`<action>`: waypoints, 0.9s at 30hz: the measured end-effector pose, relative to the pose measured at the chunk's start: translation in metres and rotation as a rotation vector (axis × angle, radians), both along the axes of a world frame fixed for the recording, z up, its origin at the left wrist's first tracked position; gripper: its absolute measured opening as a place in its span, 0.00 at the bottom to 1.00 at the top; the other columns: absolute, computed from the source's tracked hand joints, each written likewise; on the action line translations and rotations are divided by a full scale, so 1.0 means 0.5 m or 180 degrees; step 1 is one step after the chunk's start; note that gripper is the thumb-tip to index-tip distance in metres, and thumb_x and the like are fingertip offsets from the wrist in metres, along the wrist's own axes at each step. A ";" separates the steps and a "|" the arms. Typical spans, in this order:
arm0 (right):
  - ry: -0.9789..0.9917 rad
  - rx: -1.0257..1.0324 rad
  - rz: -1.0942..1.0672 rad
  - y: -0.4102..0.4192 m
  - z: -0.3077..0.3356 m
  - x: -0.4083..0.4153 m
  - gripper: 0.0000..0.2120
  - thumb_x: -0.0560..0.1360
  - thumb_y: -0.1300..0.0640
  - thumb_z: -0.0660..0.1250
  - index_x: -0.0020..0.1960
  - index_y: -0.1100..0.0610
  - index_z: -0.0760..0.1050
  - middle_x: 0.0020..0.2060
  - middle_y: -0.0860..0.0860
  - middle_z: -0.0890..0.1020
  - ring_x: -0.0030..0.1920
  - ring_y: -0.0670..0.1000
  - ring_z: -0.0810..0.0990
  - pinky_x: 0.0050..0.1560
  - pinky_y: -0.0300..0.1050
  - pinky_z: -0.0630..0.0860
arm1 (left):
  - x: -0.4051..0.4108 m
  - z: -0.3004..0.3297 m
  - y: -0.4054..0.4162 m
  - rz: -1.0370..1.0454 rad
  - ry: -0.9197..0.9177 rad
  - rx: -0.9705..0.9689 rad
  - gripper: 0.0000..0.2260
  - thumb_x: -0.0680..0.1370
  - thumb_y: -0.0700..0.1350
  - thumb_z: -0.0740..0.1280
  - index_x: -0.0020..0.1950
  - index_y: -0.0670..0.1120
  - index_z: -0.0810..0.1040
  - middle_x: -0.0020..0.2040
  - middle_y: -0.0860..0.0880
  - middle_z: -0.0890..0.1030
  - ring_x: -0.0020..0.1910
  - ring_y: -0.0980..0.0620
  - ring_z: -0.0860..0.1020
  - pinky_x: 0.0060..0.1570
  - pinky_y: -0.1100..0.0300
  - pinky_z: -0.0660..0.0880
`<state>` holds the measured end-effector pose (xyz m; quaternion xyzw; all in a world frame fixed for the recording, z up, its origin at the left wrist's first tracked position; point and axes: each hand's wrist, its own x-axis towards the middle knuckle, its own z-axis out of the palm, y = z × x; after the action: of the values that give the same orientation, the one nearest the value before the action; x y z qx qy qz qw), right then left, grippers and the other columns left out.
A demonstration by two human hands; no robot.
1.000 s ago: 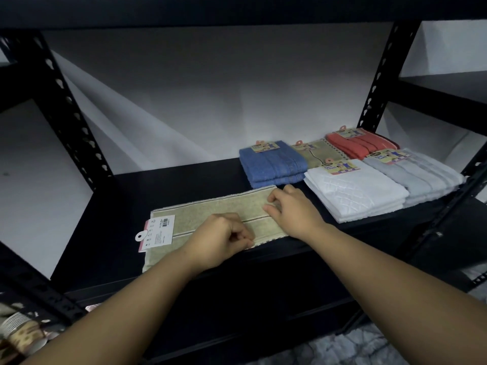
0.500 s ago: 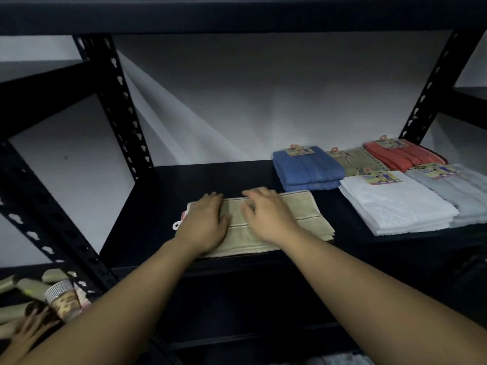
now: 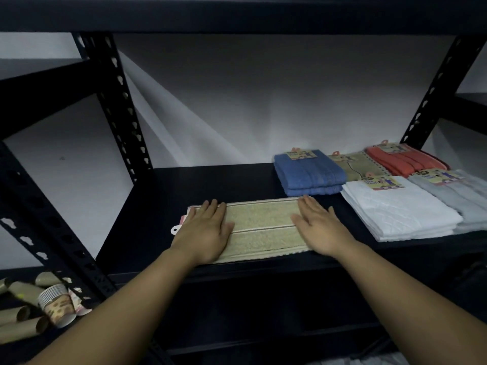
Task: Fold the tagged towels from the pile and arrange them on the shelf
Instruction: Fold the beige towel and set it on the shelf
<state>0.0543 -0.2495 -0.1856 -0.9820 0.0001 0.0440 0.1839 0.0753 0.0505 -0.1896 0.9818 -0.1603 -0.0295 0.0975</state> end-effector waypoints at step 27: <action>-0.0886 0.2231 -0.0086 -0.098 0.187 -0.042 0.25 0.76 0.59 0.76 0.63 0.35 0.76 0.50 0.60 0.84 0.49 0.61 0.85 0.52 0.58 0.81 | 0.012 0.011 -0.114 -0.1627 -0.0345 -0.0388 0.25 0.81 0.68 0.57 0.77 0.64 0.68 0.74 0.53 0.68 0.74 0.54 0.63 0.74 0.52 0.62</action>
<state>0.0333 -0.2986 -0.0919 -0.8559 -0.0270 -0.0950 0.5076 0.0815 -0.0065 -0.1842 0.9019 -0.4095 0.0092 0.1372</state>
